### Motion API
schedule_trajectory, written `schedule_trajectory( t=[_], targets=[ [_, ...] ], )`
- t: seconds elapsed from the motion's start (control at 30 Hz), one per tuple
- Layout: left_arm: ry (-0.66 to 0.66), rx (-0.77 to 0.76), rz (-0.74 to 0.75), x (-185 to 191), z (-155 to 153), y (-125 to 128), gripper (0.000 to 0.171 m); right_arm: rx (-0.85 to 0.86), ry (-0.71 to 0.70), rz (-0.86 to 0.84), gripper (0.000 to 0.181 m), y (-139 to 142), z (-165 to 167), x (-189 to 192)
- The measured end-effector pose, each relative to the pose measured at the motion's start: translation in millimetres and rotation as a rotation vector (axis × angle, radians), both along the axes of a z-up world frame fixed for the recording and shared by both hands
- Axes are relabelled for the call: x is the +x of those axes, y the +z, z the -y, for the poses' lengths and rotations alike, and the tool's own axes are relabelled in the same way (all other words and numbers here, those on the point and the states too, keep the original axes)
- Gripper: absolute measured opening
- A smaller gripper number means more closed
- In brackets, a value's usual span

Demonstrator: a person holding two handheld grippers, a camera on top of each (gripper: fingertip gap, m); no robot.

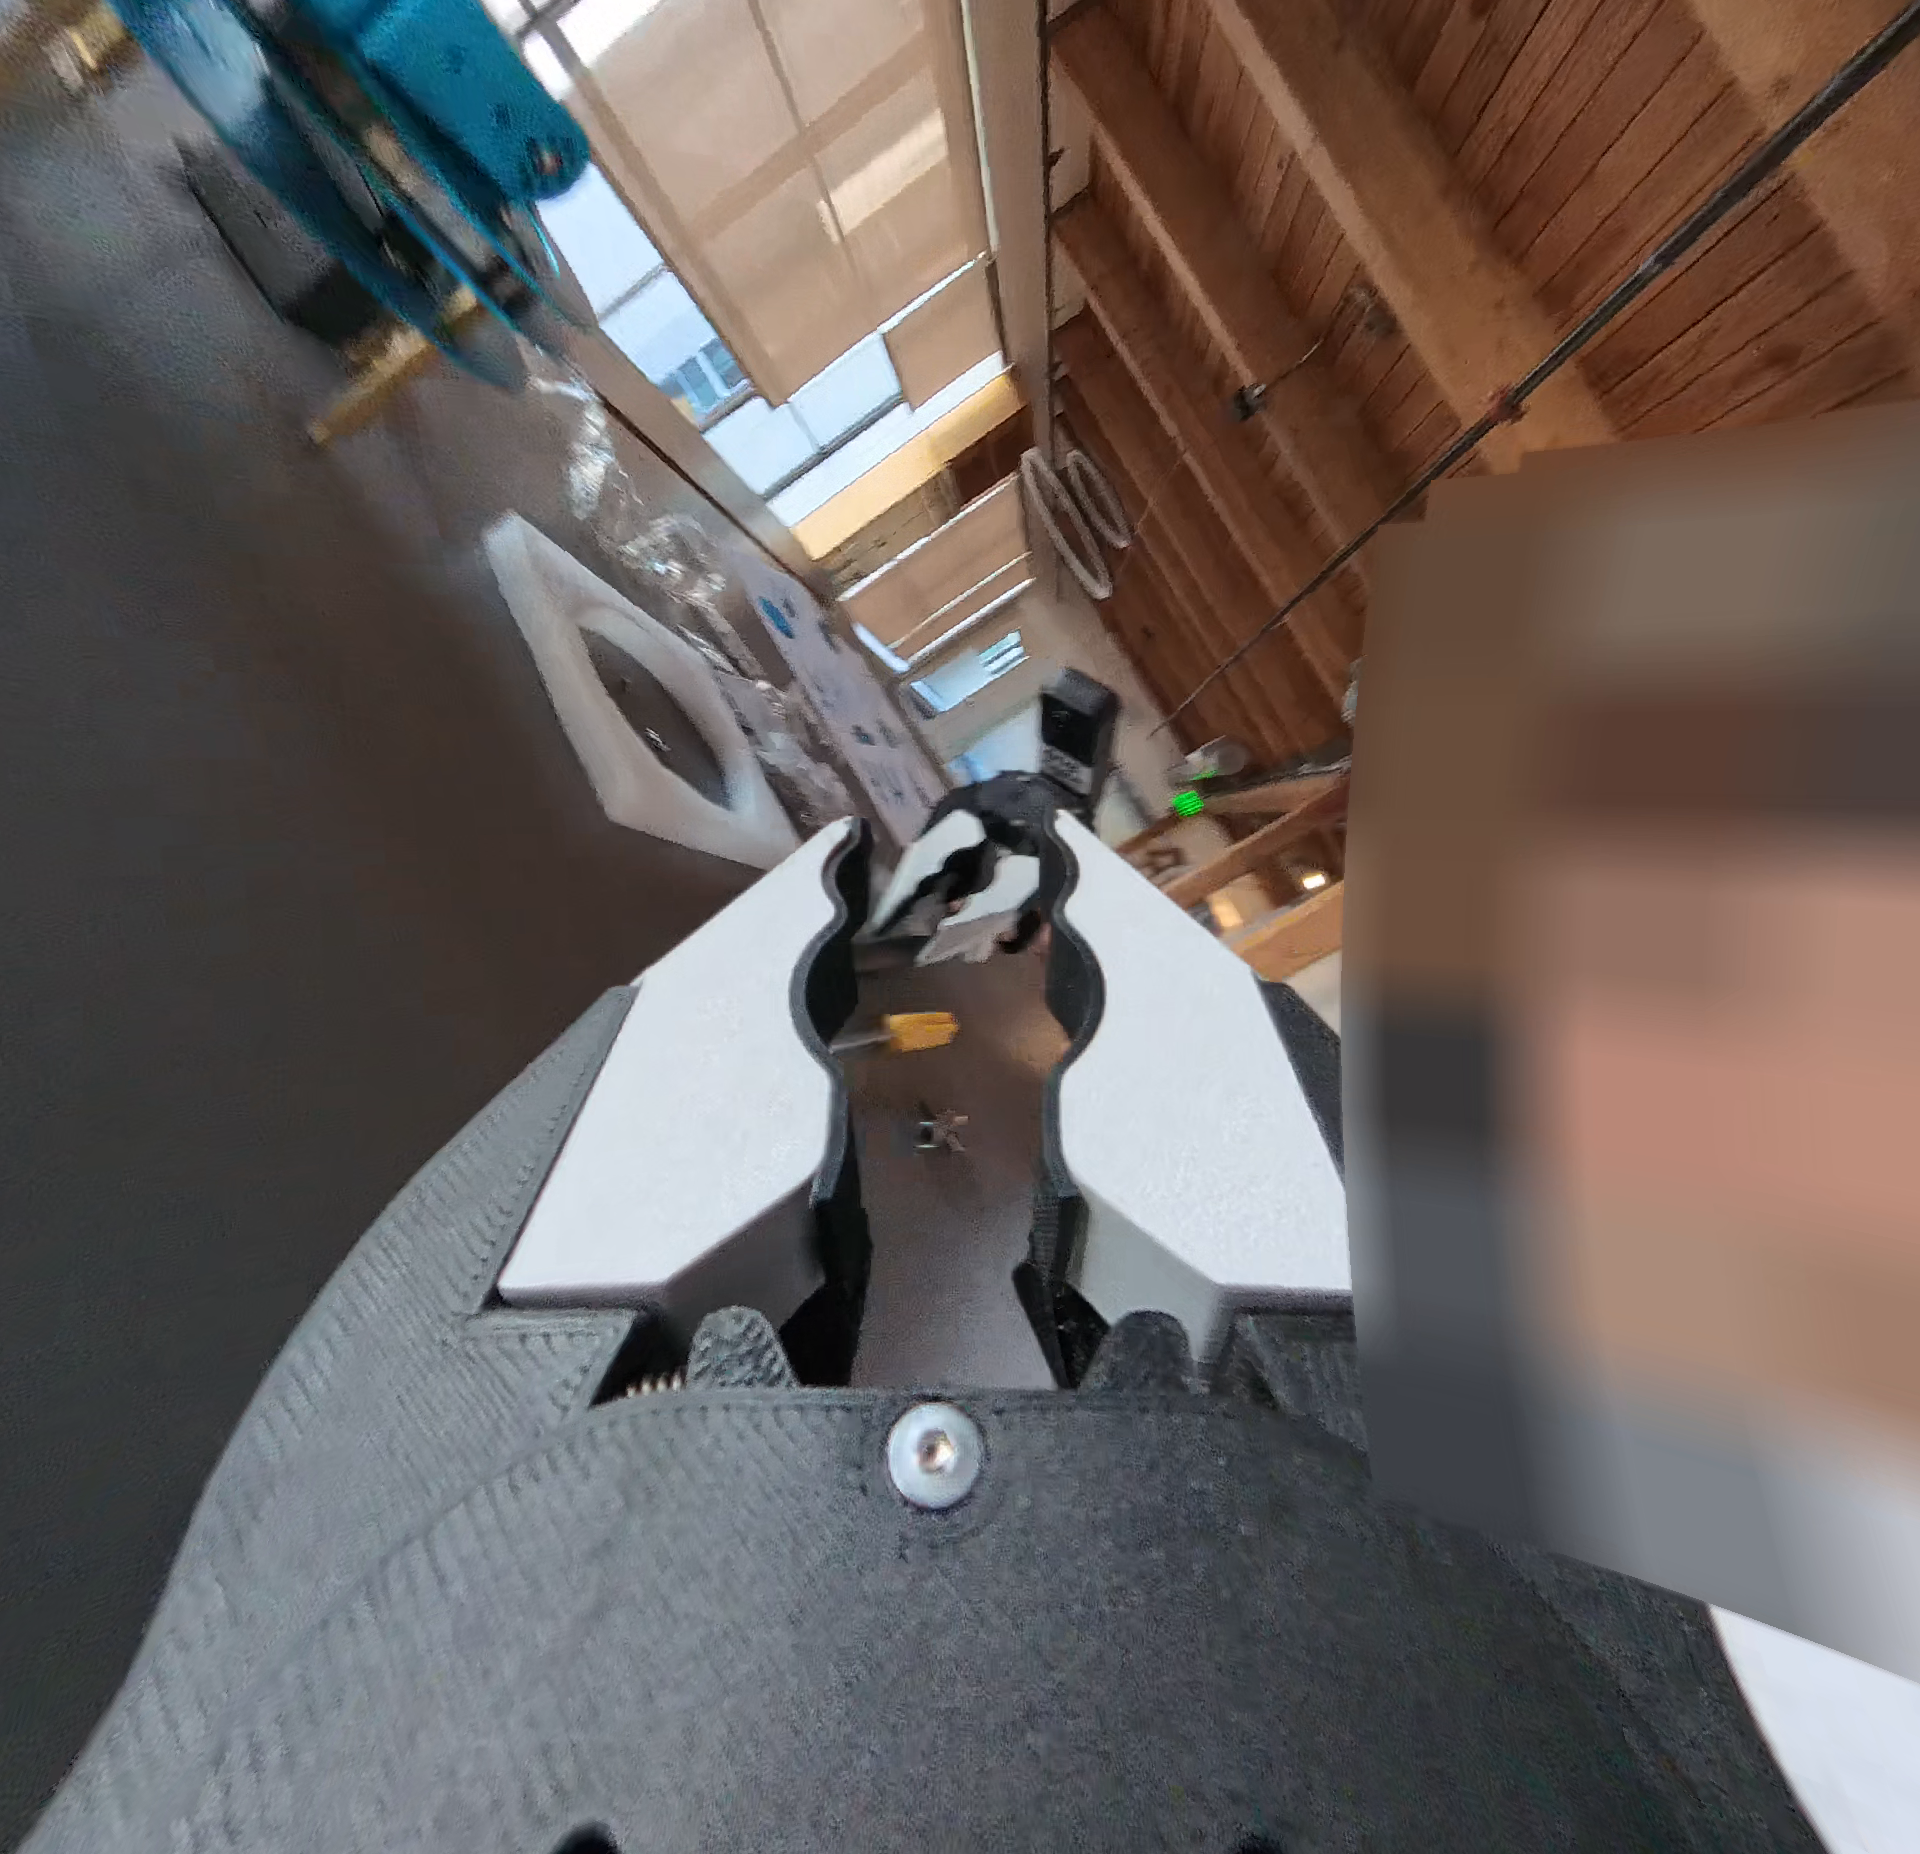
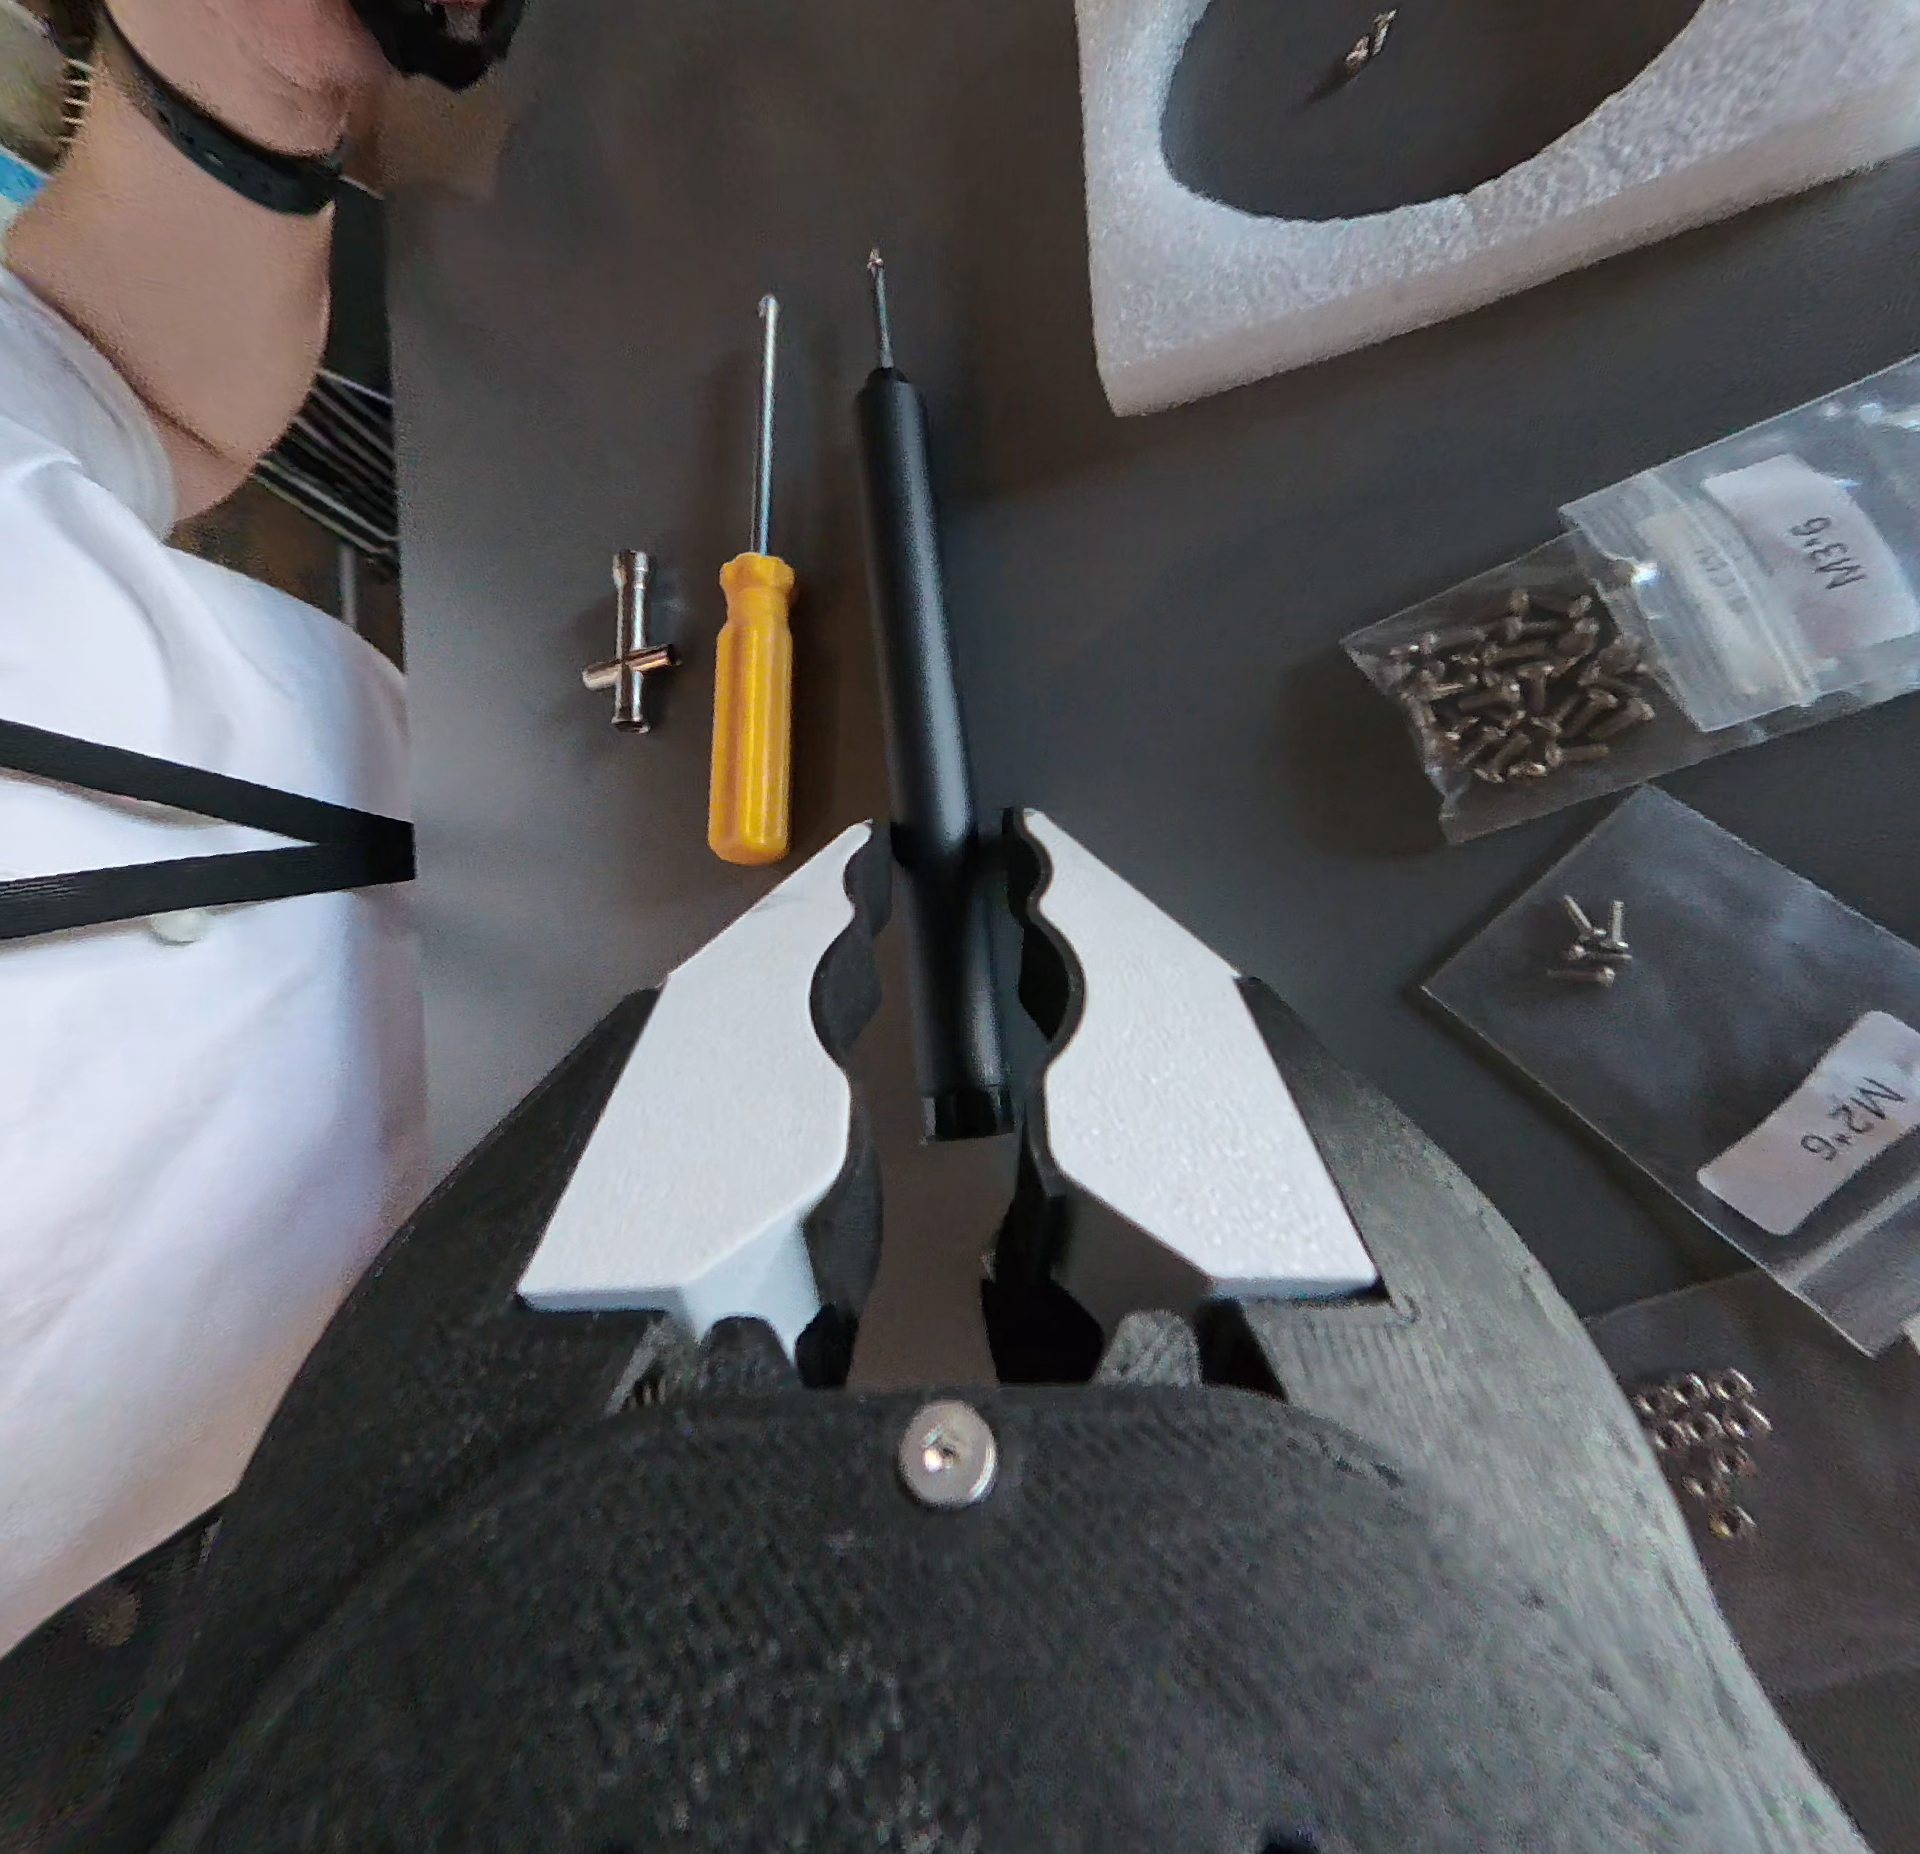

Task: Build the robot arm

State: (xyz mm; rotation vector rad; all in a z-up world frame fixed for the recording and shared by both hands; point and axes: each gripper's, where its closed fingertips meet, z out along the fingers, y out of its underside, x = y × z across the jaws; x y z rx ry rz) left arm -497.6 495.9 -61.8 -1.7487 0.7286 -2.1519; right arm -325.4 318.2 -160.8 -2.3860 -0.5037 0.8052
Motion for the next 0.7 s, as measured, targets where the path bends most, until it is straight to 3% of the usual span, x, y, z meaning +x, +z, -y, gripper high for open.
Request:
schedule_trajectory(
  t=[0.13, 0.23, 0.33, 0.4, 0.43, 0.53, 0.6, 0.7],
  targets=[
    [0.103, 0.326, -0.078, -9, -37, 8, 0.039, 0.088, -0.046, 0.067, 0.030, 10, -5, 5],
    [0.159, 0.585, -0.136, -10, -74, 17, 0.052, 0.236, -0.057, 0.074, 0.038, 42, -23, -2],
    [0.035, 0.863, -0.210, 13, -99, 19, 0.063, 0.484, -0.067, 0.142, 0.054, 86, -81, -5],
    [-0.043, 1.022, -0.266, 36, -118, 17, 0.071, 0.560, -0.096, 0.209, 0.067, 94, -133, 3],
    [-0.065, 1.075, -0.248, 48, -124, 23, 0.073, 0.519, -0.134, 0.192, 0.074, 90, -159, 8],
    [-0.151, 1.126, -0.178, 85, -136, 45, 0.077, 0.290, -0.309, -0.102, 0.090, 87, -224, 18],
    [-0.222, 1.145, -0.176, 112, -143, 54, 0.089, 0.138, -0.452, -0.359, 0.070, 91, -254, 27],
    [-0.357, 1.199, -0.234, 148, -148, 47, 0.092, -0.052, -0.636, -0.594, 0.062, 75, -278, 39]
  ],
)
